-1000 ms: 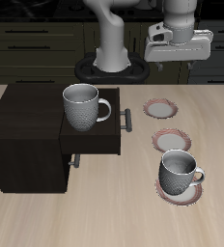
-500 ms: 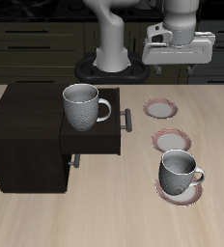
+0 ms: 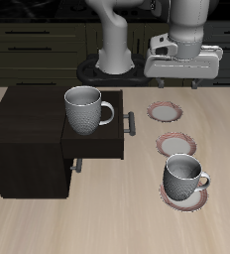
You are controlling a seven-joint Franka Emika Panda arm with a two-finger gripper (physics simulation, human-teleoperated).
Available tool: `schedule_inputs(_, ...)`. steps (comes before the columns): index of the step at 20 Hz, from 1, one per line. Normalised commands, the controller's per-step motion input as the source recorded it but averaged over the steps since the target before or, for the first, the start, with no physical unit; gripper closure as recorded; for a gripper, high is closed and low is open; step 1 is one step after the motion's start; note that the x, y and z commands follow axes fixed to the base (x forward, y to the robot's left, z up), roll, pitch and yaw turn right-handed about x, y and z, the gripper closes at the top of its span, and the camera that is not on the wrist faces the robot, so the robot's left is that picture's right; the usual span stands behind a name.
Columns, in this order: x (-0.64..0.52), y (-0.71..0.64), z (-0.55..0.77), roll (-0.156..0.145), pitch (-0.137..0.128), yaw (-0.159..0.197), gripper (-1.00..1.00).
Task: Place the porcelain mug that is on the plate onto the top of the cabinet
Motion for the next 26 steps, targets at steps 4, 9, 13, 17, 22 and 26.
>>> schedule_inputs(4,0.46,-0.03,-0.16,-0.029,0.023,-0.006,-1.00)
schedule_inputs(9,0.37,-0.04,0.05,-0.002,-0.012,0.032,-1.00)
schedule_inputs(13,0.25,0.02,0.28,0.000,-0.056,0.017,-1.00)
schedule_inputs(17,0.11,0.06,0.19,0.040,-0.046,0.011,-1.00)
schedule_inputs(22,0.28,0.00,0.18,0.023,-0.062,0.005,-1.00)
schedule_inputs(26,0.28,0.02,0.04,0.037,-0.027,0.011,-1.00)
